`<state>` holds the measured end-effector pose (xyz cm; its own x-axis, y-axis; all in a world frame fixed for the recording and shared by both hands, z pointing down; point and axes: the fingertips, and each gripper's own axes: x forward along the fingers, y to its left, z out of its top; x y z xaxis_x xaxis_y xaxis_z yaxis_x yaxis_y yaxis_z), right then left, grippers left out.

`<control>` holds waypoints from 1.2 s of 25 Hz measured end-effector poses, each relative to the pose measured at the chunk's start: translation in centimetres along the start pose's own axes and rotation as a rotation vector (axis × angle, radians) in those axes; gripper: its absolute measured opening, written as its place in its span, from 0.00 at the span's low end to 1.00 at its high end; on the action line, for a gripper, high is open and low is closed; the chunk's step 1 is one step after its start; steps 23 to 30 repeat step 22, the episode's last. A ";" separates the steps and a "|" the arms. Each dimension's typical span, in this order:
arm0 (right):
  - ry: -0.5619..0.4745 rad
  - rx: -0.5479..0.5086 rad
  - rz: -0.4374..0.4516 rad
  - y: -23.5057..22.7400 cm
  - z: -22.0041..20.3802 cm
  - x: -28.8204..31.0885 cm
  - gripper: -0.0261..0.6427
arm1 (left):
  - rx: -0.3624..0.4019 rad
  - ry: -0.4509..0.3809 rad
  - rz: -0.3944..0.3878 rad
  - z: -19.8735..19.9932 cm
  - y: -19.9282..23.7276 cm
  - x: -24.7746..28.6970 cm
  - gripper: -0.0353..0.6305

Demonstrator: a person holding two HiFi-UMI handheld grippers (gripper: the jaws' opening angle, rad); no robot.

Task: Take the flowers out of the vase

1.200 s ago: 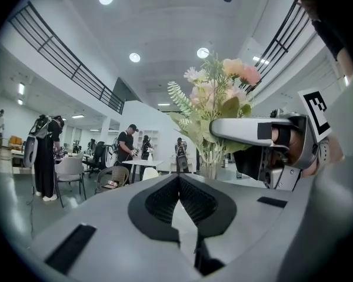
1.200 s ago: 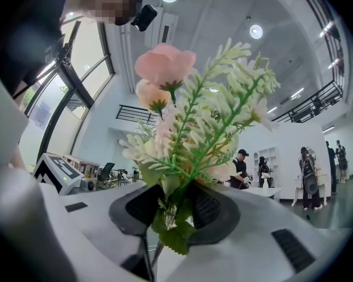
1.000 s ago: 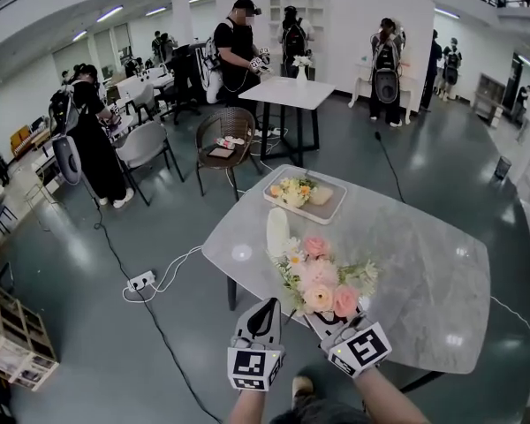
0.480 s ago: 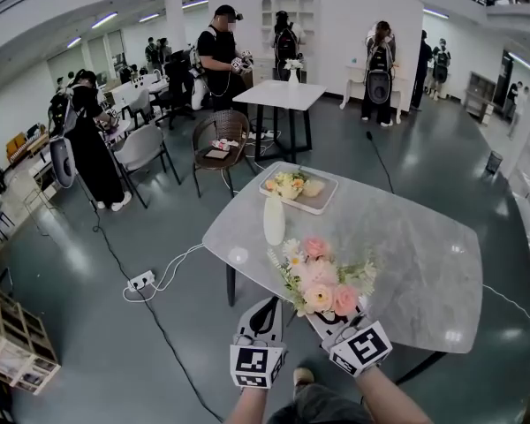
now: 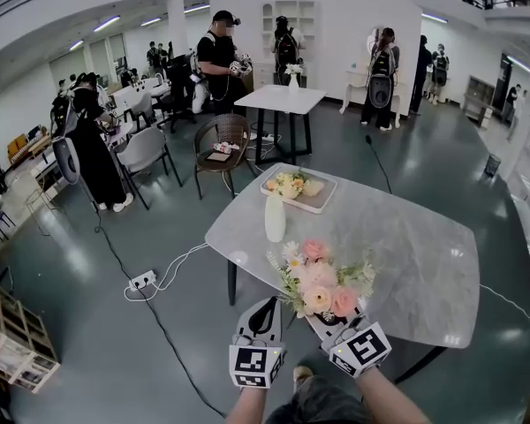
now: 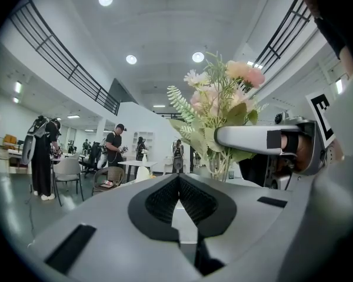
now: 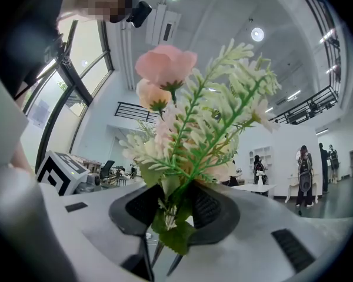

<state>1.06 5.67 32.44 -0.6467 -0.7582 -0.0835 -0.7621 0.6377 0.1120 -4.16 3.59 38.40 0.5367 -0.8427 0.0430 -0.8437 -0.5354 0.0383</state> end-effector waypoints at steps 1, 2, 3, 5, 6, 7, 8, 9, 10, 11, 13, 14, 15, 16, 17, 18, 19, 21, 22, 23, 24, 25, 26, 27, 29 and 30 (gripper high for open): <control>0.002 -0.001 0.000 0.1 0.0 -0.2 0.25 | -0.002 0.000 0.001 0.0 -0.1 -0.2 0.07; 0.004 -0.002 0.000 0.2 0.0 -0.5 0.25 | -0.005 0.002 0.002 -0.1 -0.3 -0.4 0.07; 0.006 -0.002 -0.001 0.4 0.0 -0.8 0.25 | -0.008 0.003 0.002 -0.3 -0.4 -0.6 0.07; 0.006 0.000 -0.008 0.6 0.1 -1.3 0.25 | -0.011 0.006 0.001 -0.3 -0.8 -1.1 0.07; 0.006 0.001 -0.012 0.7 0.2 -1.5 0.25 | -0.012 0.006 -0.001 -0.3 -0.9 -1.4 0.07; 0.004 0.002 -0.015 0.8 0.4 -1.8 0.25 | -0.012 0.005 -0.003 -0.3 -1.1 -1.6 0.07; 0.003 0.002 -0.017 1.0 0.5 -2.0 0.25 | -0.011 0.004 -0.005 -0.2 -1.3 -1.8 0.07; 0.003 0.001 -0.019 1.2 0.5 -2.3 0.25 | -0.011 0.004 -0.007 -0.3 -1.5 -2.0 0.07; 0.004 0.000 -0.020 1.3 0.5 -2.5 0.25 | -0.013 0.005 -0.009 -0.4 -1.7 -2.2 0.07; 0.006 0.000 -0.020 1.5 0.4 -2.9 0.25 | -0.016 0.007 -0.010 -0.6 -1.9 -2.4 0.07; 0.013 0.003 -0.019 1.8 0.3 -3.6 0.25 | -0.020 0.011 -0.013 -0.7 -2.4 -2.8 0.07; 0.018 0.006 -0.019 1.8 0.1 -3.9 0.25 | -0.020 0.012 -0.015 -0.8 -2.8 -3.0 0.07; 0.022 0.010 -0.021 1.8 -0.1 -4.2 0.25 | -0.019 0.014 -0.018 -0.9 -3.1 -3.1 0.07; 0.024 0.015 -0.024 1.8 -0.3 -4.5 0.25 | -0.018 0.016 -0.020 -1.0 -3.3 -3.2 0.07; 0.025 0.019 -0.027 1.7 -0.5 -4.7 0.25 | -0.018 0.017 -0.019 -1.1 -3.4 -3.3 0.07; 0.024 0.022 -0.027 1.7 -0.6 -4.7 0.25 | -0.019 0.018 -0.015 -1.2 -3.3 -3.4 0.07; 0.021 0.024 -0.025 1.8 -0.6 -4.7 0.25 | -0.022 0.019 -0.009 -1.3 -3.1 -3.5 0.07; 0.017 0.027 -0.019 2.0 -0.7 -4.6 0.25 | -0.030 0.020 0.005 -1.5 -2.7 -3.6 0.07; 0.015 0.027 -0.016 2.1 -0.7 -4.6 0.25 | -0.034 0.021 0.011 -1.5 -2.5 -3.7 0.07; 0.015 0.027 -0.016 2.1 -0.7 -4.6 0.25 | -0.034 0.021 0.011 -1.5 -2.5 -3.7 0.07; 0.015 0.027 -0.016 2.1 -0.7 -4.6 0.25 | -0.034 0.021 0.011 -1.5 -2.5 -3.7 0.07; 0.015 0.027 -0.016 2.1 -0.7 -4.6 0.25 | -0.034 0.021 0.011 -1.5 -2.5 -3.7 0.07; 0.015 0.027 -0.016 2.1 -0.7 -4.6 0.25 | -0.034 0.021 0.011 -1.5 -2.5 -3.7 0.07; 0.015 0.027 -0.016 2.1 -0.7 -4.6 0.25 | -0.034 0.021 0.011 -1.5 -2.5 -3.7 0.07; 0.015 0.027 -0.016 2.1 -0.7 -4.6 0.25 | -0.034 0.021 0.011 -1.5 -2.5 -3.7 0.07; 0.015 0.027 -0.016 2.1 -0.7 -4.6 0.25 | -0.034 0.021 0.011 -1.5 -2.5 -3.7 0.07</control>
